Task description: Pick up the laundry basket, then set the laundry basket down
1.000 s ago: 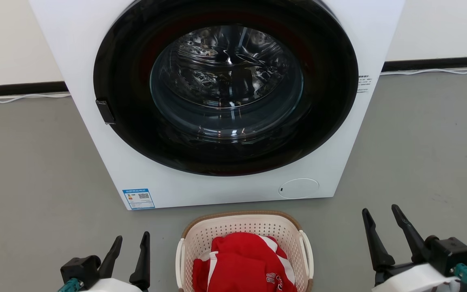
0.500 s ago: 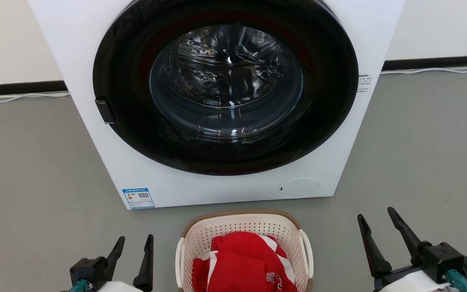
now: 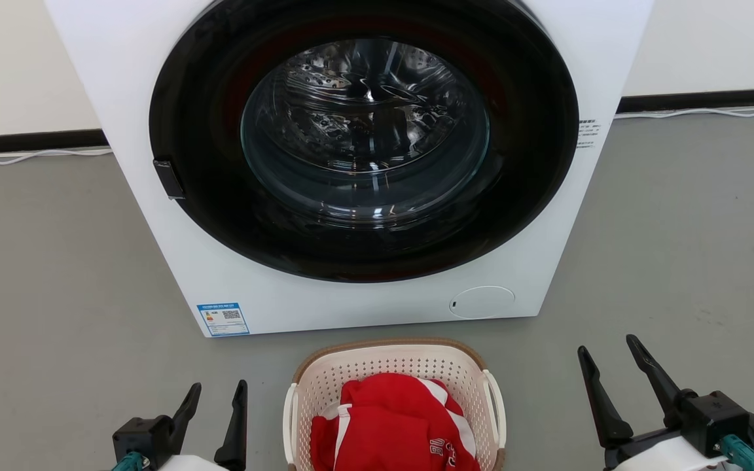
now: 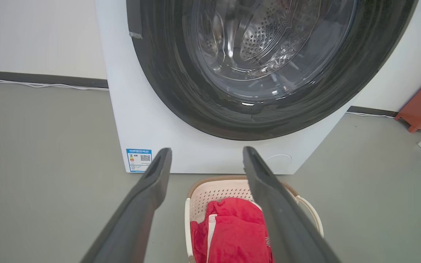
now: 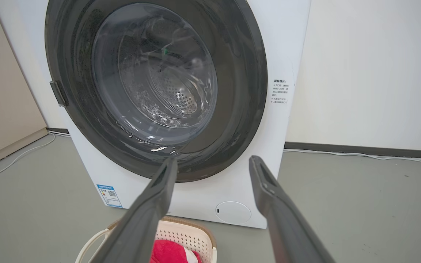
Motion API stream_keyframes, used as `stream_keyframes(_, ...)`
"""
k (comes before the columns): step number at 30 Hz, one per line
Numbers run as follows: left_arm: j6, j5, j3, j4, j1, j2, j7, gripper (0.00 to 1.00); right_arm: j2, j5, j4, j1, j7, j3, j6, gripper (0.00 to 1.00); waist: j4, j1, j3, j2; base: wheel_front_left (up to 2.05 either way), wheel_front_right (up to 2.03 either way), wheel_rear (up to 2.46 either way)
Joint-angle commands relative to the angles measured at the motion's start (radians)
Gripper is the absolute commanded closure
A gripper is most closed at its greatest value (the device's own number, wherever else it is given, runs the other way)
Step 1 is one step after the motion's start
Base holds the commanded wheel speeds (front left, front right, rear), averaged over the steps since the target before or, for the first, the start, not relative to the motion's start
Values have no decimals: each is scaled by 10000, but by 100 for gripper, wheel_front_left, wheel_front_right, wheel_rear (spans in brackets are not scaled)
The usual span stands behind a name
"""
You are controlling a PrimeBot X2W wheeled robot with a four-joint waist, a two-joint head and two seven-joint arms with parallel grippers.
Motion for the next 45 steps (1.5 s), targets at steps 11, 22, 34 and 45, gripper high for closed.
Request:
stream_keyframes(11, -58, 5, 308, -172, -405, 79, -109, 0, -156, -43, -206, -225, -139, 241, 63, 0, 8, 0, 34, 0, 0, 0, 0)
stream_keyframes(22, -58, -45, 262, 19, -781, 91, -109, 0, -15, 109, -47, -580, -139, 281, 63, 0, -30, 0, 604, 0, 0, 0, 0)
stream_keyframes(34, -58, -546, -518, 2176, -2655, 224, -109, 0, 65, 265, 3116, -2411, -121, 906, 63, 0, 25, 0, 2032, 0, 0, 0, 0)
stream_keyframes(45, -58, -938, -1239, 5089, -5373, 177, 132, 0, -78, 811, 5489, -4815, 260, 2195, 63, 0, 52, 0, 3920, 0, 0, 0, 0)
